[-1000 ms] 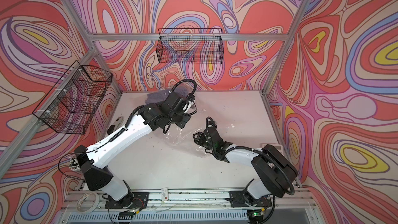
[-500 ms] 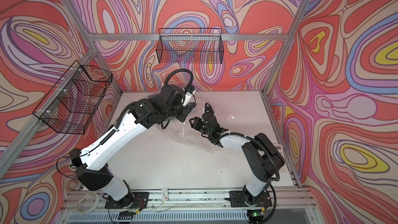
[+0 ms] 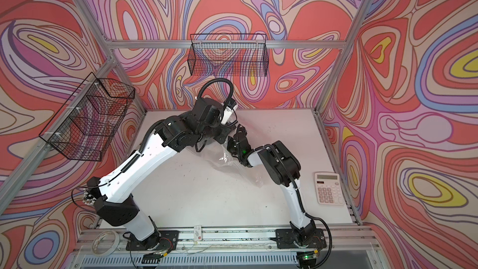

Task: Take the shirt out of the vacuum bag
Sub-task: Adjust the shirt in the vacuum bag.

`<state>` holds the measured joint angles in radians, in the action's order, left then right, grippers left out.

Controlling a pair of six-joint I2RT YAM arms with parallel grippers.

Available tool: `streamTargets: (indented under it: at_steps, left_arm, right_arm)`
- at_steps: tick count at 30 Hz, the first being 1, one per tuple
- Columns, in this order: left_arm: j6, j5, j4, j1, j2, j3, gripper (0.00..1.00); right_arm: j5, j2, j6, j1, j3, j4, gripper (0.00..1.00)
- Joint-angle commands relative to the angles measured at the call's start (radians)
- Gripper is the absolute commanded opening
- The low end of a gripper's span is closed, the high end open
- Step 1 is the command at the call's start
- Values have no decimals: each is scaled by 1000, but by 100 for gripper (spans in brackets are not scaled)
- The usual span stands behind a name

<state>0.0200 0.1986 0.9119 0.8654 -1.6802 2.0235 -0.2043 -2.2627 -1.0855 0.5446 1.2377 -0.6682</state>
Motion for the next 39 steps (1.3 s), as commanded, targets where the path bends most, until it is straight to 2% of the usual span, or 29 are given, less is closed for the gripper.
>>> streamTargets:
  at_steps: [1,3,9,16,18,21,24,27,29,32,34,36,39]
  left_arm:
    - [5,-20,9,7,-14,32,0]
    - [8,-30,8,7,-15,35,0]
    - [29,-75,2,7,-19,39,0]
    - [32,-114,6,-4,-15,35,2]
    - [31,-127,5,-11,-6,34,9]
    - [15,-178,-10,-30,19,6,38]
    - [32,-213,-7,-68,55,-19,51]
    - [66,-267,-38,-143,126,-76,62]
    - [101,-314,-91,-220,181,-154,64]
    - [194,-402,-216,-409,262,-346,64]
    - [286,-430,-319,-541,292,-488,60]
    - [358,-425,-392,-631,290,-588,54]
    - [425,-367,-465,-701,253,-684,47]
  right_arm:
    - [-19,-64,-67,-12,64,-85,50]
    - [-25,-99,-88,-20,102,-82,51]
    - [-38,-188,-122,-26,223,-54,62]
    - [-23,-266,-160,-25,308,-38,65]
    - [-21,-282,-161,-25,325,-27,64]
    - [-5,-302,-166,-25,348,-24,57]
    - [-1,-320,-170,-25,380,-10,49]
    - [5,-334,-169,-25,405,9,35]
    - [11,-340,-171,-25,414,17,26]
    - [9,-345,-172,-26,424,25,9]
    - [-3,-341,-165,-26,422,36,0]
    - [-12,-322,-146,-29,408,55,0]
    - [-25,-277,-109,-38,371,96,0]
